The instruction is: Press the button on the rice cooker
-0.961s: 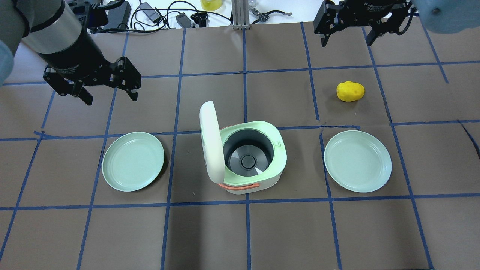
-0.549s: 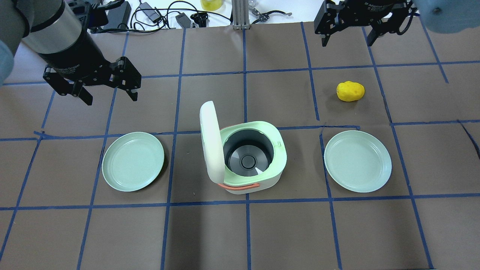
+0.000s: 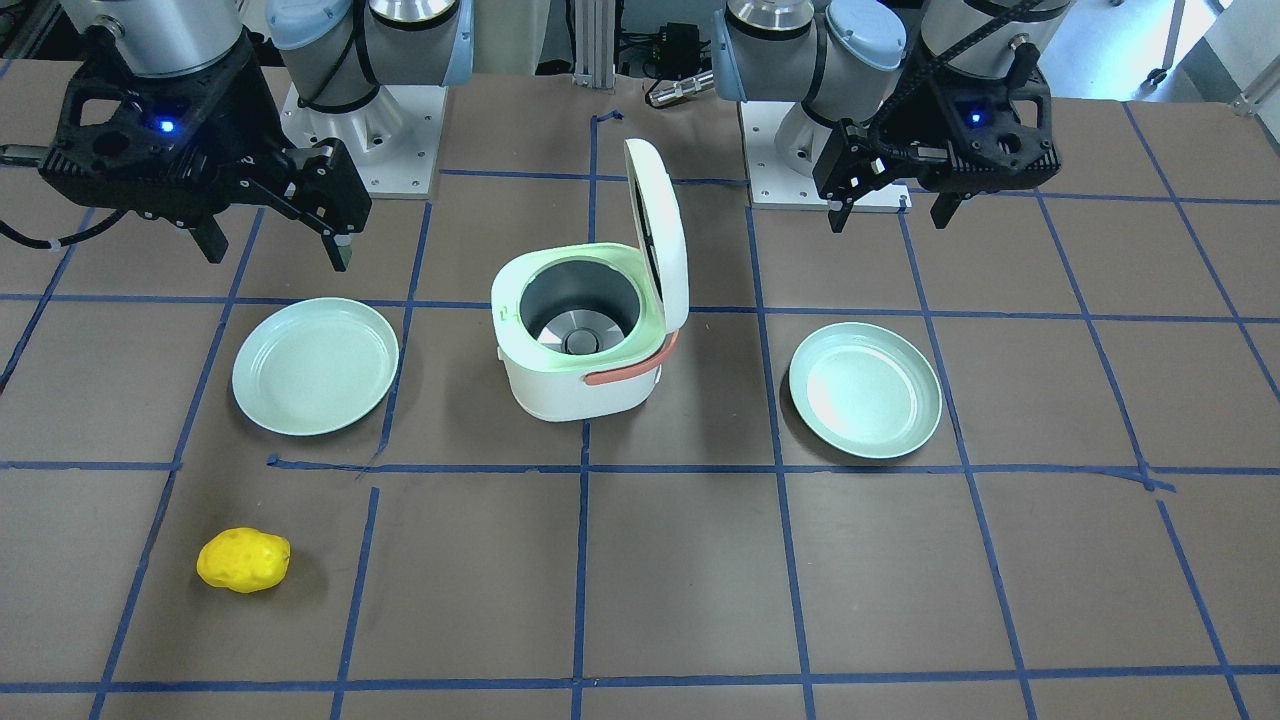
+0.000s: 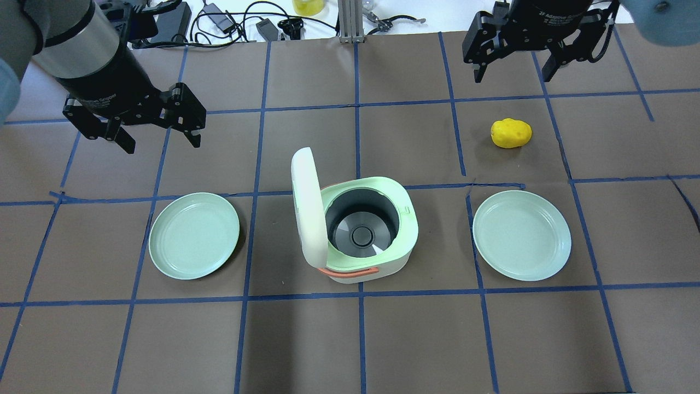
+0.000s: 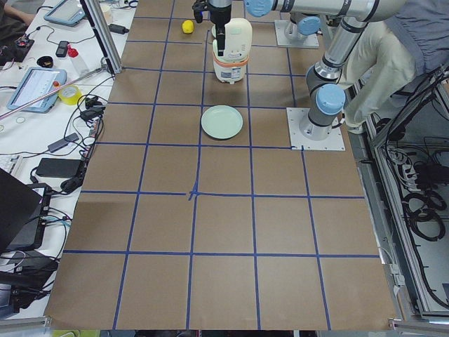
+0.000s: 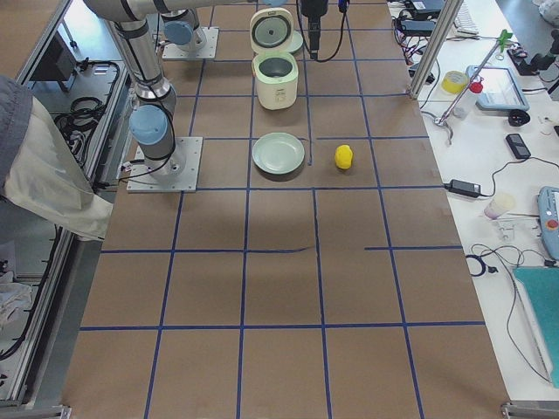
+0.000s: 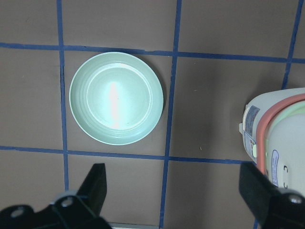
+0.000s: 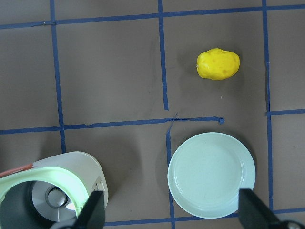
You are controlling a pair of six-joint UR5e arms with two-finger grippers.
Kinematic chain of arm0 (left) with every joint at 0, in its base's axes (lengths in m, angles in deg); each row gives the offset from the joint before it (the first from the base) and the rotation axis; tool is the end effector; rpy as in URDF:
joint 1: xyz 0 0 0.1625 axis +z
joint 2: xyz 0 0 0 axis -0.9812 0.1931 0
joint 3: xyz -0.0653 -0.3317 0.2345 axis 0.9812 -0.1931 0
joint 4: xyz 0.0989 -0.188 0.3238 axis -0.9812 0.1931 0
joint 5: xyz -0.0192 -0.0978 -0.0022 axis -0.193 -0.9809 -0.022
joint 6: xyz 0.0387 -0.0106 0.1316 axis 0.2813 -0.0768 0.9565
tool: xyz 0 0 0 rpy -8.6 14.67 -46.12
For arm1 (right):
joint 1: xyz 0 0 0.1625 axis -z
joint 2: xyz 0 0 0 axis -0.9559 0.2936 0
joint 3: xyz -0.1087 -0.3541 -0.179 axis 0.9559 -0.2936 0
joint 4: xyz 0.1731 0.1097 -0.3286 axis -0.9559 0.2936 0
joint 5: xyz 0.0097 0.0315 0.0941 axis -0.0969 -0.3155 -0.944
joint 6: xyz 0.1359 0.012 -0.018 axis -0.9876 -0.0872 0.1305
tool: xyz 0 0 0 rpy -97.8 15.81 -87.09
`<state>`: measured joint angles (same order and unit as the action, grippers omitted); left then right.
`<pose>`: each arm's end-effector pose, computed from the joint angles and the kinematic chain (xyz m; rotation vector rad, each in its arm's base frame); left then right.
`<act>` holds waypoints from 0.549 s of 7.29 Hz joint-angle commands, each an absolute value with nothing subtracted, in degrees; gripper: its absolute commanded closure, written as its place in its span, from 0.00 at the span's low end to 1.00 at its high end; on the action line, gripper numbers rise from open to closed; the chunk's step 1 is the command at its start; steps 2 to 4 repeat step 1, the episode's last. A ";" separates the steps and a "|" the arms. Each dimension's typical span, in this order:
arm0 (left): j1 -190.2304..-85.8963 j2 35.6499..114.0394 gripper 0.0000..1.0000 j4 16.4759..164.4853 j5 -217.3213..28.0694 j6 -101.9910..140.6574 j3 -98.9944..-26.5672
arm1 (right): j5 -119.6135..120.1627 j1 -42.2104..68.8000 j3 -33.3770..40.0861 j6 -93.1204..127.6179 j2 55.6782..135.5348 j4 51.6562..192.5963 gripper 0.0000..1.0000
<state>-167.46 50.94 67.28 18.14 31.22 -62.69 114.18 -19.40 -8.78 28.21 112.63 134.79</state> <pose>-0.1198 -0.4356 0.4576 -0.1158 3.1181 -0.0100 0.1513 -0.4909 0.4842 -0.0890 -3.1279 0.1507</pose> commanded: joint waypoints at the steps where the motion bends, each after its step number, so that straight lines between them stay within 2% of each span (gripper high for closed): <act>1: -167.46 50.94 0.00 67.28 18.14 31.25 -62.60 | 114.09 -19.36 -8.78 28.21 112.63 134.76 0.00; 4: -167.46 50.94 0.00 67.28 18.14 31.25 -62.60 | 114.09 -19.36 -8.78 28.21 112.63 134.76 0.00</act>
